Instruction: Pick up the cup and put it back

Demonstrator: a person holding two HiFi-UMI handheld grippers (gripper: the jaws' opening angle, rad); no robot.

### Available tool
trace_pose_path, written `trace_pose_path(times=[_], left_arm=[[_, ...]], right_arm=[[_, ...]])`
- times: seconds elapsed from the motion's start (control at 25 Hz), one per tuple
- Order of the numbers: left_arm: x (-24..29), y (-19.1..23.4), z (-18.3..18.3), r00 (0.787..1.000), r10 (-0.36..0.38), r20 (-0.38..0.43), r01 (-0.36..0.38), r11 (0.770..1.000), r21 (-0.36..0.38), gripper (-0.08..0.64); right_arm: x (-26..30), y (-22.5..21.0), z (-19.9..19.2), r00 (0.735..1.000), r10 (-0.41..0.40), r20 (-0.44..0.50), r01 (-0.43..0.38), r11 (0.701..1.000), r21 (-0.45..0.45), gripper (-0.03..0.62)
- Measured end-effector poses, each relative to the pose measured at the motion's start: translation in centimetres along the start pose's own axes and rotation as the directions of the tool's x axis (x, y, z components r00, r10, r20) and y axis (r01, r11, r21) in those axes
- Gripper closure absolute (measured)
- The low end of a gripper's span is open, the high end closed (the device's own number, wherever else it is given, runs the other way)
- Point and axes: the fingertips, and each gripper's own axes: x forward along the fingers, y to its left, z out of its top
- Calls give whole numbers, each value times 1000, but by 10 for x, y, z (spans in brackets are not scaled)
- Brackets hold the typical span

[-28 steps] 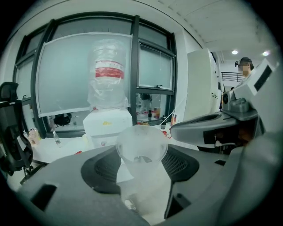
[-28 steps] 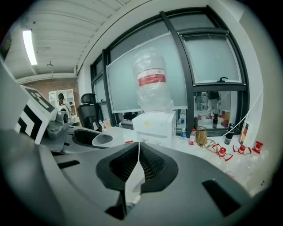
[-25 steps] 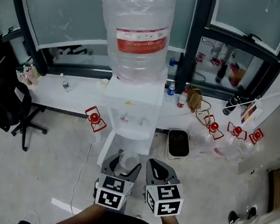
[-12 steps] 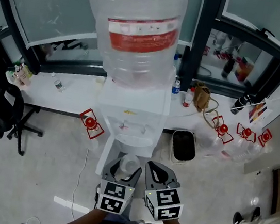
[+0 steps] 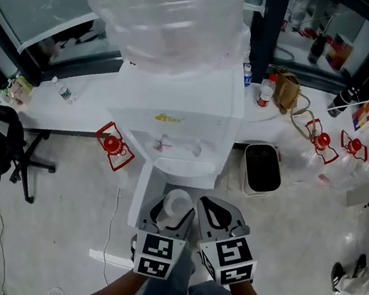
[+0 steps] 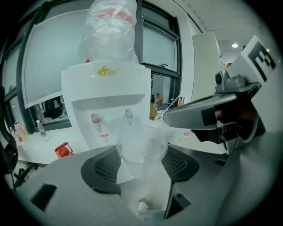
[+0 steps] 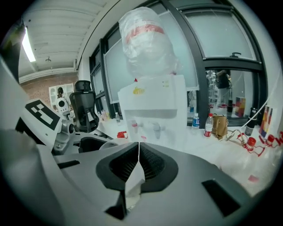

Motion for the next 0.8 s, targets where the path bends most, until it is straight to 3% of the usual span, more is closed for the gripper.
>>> trace_pose_path(times=[0.44,0.8], left_arm=[[121,25,-121,999,-20,-26,22,998,51,276],[217,38,-215,1000,13,24,-15,998,66,276]], right_arm=[[99,-51,-128,999,-38,6,38,999,23,571],[168,-84,-240,999,-20,30,20,1000,3,571]])
